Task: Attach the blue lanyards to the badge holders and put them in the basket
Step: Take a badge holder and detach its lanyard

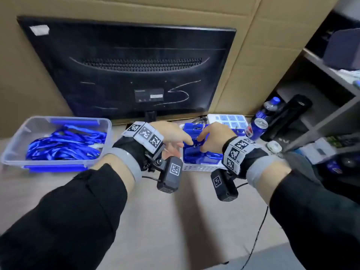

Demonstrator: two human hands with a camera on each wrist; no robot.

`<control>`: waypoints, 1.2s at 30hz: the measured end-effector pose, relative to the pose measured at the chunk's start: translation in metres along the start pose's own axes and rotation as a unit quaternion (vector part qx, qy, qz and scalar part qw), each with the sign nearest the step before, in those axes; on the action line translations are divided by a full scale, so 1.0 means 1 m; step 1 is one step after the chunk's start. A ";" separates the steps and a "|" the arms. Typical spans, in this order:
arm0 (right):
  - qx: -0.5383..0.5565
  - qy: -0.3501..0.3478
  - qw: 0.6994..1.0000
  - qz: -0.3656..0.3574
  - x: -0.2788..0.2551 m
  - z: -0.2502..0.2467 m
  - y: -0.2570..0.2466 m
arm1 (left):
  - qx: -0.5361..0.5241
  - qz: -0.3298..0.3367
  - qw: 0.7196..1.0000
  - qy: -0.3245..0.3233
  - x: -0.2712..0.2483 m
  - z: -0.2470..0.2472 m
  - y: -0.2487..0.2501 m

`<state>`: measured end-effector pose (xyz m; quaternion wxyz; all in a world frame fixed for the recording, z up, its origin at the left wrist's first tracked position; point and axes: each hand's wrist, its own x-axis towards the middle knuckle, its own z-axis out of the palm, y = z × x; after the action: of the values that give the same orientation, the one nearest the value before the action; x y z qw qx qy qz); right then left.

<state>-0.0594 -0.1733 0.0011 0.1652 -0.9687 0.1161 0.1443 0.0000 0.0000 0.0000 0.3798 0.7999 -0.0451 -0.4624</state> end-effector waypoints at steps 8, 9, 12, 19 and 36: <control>-0.027 0.100 0.994 -0.029 0.005 0.047 0.017 | -0.123 0.066 0.989 0.041 0.024 0.041 -0.040; -0.023 0.120 0.992 -0.039 0.002 0.049 0.019 | -0.147 0.080 0.984 0.056 0.022 0.045 -0.043; 0.024 0.200 0.976 -0.086 -0.016 0.052 0.027 | -0.170 0.133 0.969 0.121 0.003 0.060 -0.053; 0.241 0.263 0.918 -0.176 -0.095 0.037 0.020 | -0.152 0.217 0.947 0.184 -0.082 0.098 -0.063; 0.283 0.134 0.924 -0.218 -0.206 0.066 -0.012 | -0.176 0.169 0.942 0.229 -0.170 0.118 -0.127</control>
<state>-0.2642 -0.1028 0.0103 0.4432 -0.8931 -0.0409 -0.0654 -0.2231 0.0950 0.0045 0.5871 0.7853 -0.0100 -0.1964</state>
